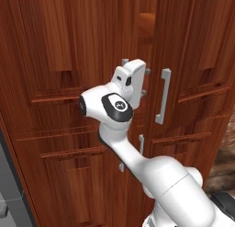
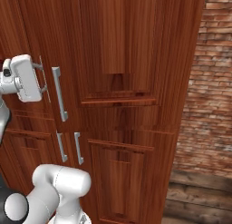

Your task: Open the cabinet, retrieve the rolling pin, and place it next to the meat on the cutting board to prepare for tenderizing.

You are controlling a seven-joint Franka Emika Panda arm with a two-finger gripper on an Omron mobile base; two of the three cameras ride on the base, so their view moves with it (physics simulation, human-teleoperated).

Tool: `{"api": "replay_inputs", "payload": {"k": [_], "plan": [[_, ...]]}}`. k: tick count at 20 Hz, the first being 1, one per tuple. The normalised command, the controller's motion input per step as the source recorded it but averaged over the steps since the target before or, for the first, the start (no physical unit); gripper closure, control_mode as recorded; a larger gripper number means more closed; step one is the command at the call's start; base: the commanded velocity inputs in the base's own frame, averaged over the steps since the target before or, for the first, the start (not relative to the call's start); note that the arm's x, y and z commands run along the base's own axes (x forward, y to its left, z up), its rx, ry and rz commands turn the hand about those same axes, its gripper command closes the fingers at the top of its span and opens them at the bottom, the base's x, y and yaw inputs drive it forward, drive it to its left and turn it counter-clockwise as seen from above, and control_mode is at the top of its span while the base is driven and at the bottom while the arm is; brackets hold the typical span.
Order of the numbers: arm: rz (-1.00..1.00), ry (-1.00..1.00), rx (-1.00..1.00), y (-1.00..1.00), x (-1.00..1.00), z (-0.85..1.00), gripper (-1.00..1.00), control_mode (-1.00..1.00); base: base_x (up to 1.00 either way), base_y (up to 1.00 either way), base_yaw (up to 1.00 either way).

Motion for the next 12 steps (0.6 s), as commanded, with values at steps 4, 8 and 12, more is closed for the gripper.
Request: {"api": "replay_inputs", "payload": {"k": [4,8,12], "plan": [[0.00,0.00,0.00,-0.40,0.00,-0.09,-1.00,-1.00,0.00,0.00,0.00],[-0.04,0.00,0.01,-0.53,-0.12,-0.09,-1.00,-1.00,0.00,0.00,0.00],[-0.07,0.00,0.04,-0.63,-0.39,-0.12,-1.00,-1.00,0.00,0.00,0.00]]}}
